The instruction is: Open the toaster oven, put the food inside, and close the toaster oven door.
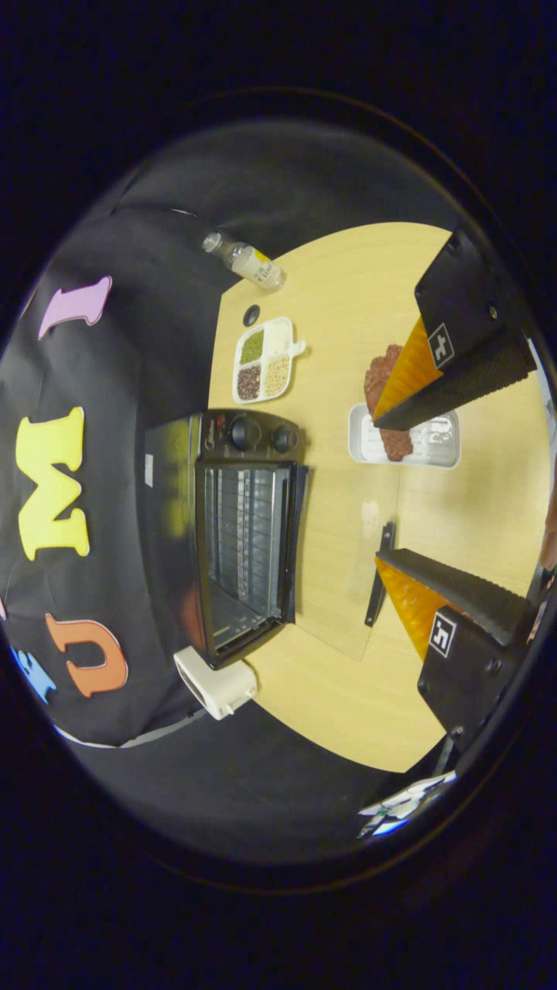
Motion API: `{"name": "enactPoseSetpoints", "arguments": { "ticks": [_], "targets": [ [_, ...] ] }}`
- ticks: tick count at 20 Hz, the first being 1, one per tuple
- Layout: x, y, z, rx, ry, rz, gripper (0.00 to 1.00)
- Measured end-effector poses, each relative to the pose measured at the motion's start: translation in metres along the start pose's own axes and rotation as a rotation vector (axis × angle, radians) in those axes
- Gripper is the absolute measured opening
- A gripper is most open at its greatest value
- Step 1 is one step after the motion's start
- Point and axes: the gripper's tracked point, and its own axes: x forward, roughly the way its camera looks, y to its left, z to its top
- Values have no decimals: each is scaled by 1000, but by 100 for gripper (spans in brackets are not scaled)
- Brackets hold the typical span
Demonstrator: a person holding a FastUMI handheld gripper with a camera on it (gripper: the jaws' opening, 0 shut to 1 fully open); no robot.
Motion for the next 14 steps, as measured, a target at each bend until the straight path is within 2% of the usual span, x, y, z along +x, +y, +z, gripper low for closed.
{"name": "enactPoseSetpoints", "arguments": {
  "ticks": [4,10,14],
  "targets": [
    [4,-41,2,51,24,19,97],
    [37,-83,-17,143,105,78,95],
    [54,-96,-25,213,139,121,87]
  ]
}}
